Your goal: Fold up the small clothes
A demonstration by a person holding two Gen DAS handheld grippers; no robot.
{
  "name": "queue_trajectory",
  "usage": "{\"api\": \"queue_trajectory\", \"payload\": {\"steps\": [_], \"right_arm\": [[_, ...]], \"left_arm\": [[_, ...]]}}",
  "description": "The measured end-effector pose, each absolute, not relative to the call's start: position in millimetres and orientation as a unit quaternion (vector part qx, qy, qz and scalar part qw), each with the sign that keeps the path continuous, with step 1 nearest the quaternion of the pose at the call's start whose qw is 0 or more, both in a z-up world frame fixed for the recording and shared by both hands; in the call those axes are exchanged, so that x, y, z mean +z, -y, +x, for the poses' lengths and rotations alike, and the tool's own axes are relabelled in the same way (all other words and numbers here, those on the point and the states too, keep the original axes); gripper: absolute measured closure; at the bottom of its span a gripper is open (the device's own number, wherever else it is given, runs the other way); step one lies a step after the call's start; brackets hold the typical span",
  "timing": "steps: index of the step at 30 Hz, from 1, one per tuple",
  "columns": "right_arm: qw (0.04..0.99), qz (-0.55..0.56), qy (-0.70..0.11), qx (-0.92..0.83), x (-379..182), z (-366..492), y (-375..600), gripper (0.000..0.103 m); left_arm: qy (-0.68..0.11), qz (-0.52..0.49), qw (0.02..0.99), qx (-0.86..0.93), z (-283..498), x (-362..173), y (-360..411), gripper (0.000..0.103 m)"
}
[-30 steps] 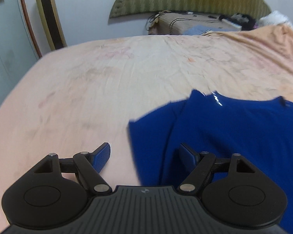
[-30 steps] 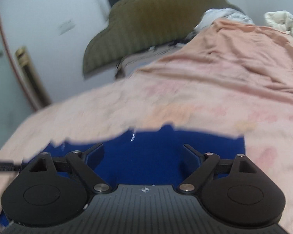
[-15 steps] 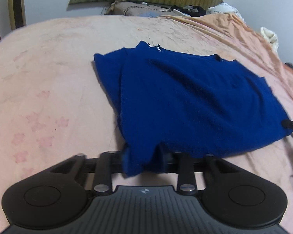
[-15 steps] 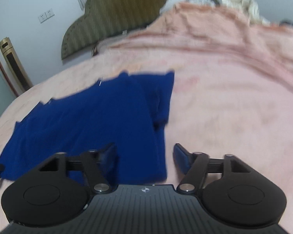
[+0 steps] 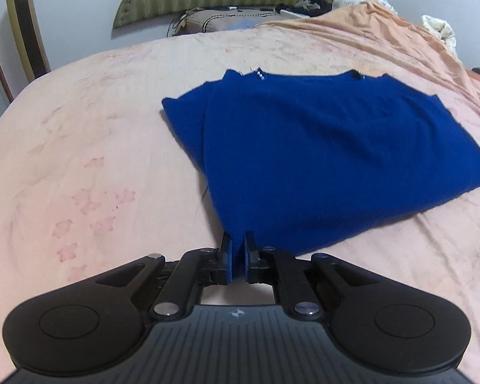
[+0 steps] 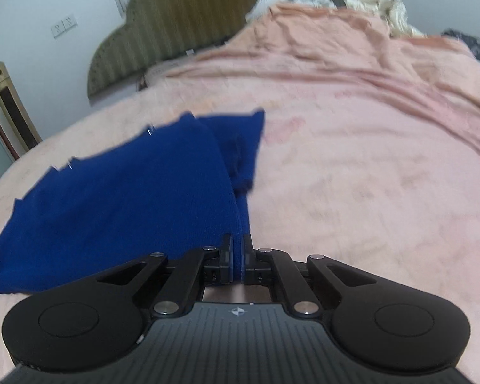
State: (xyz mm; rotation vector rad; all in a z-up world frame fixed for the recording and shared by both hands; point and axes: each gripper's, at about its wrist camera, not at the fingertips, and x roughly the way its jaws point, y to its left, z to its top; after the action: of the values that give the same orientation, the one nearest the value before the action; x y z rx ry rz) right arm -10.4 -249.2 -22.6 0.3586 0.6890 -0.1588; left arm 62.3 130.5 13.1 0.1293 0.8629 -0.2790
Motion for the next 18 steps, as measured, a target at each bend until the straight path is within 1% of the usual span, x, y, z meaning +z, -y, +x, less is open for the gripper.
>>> {"api": "queue_trajectory", "payload": {"steps": [1,2,3,4,5,6,7,8,9,11,12,16,17,18], "right_arm": [[0.921,0.186,-0.332,-0.083,-23,-13,252,0.080],[0.923,0.188,-0.323,-0.093,-20,-17,252,0.077],[0.927,0.181,-0.311,-0.105,-15,-20,250,0.078],[0.932,0.168,-0.299,-0.113,-9,-22,246,0.076],[0.939,0.153,-0.288,-0.114,-2,-22,239,0.071],[0.944,0.143,-0.279,-0.104,3,-20,233,0.068],[0.947,0.136,-0.277,-0.086,5,-15,224,0.062],[0.949,0.132,-0.280,-0.063,5,-8,214,0.056],[0.949,0.130,-0.283,-0.045,4,-1,205,0.054],[0.947,0.125,-0.296,-0.014,-4,14,184,0.053],[0.946,0.119,-0.301,-0.001,-8,21,174,0.053],[0.945,0.060,-0.321,-0.007,-28,37,145,0.043],[0.946,0.032,-0.323,-0.016,-32,38,139,0.035],[0.946,0.013,-0.323,-0.024,-35,38,137,0.031]], "left_arm": [[-0.417,0.055,0.897,-0.135,63,17,-134,0.094],[-0.417,0.049,0.898,-0.131,62,23,-137,0.094],[-0.412,0.049,0.901,-0.128,61,29,-138,0.094],[-0.401,0.054,0.906,-0.124,58,34,-138,0.094],[-0.386,0.064,0.913,-0.119,56,40,-134,0.093],[-0.375,0.071,0.917,-0.115,56,45,-129,0.092],[-0.366,0.076,0.920,-0.113,57,47,-122,0.089],[-0.359,0.080,0.923,-0.116,58,48,-114,0.080],[-0.355,0.083,0.924,-0.117,60,48,-104,0.073],[-0.356,0.086,0.924,-0.109,66,42,-82,0.034],[-0.353,0.085,0.926,-0.100,67,39,-73,0.029],[-0.349,0.103,0.928,-0.079,66,19,-41,0.028],[-0.355,0.106,0.926,-0.075,67,13,-37,0.028],[-0.364,0.109,0.922,-0.072,69,4,-35,0.028]]}}
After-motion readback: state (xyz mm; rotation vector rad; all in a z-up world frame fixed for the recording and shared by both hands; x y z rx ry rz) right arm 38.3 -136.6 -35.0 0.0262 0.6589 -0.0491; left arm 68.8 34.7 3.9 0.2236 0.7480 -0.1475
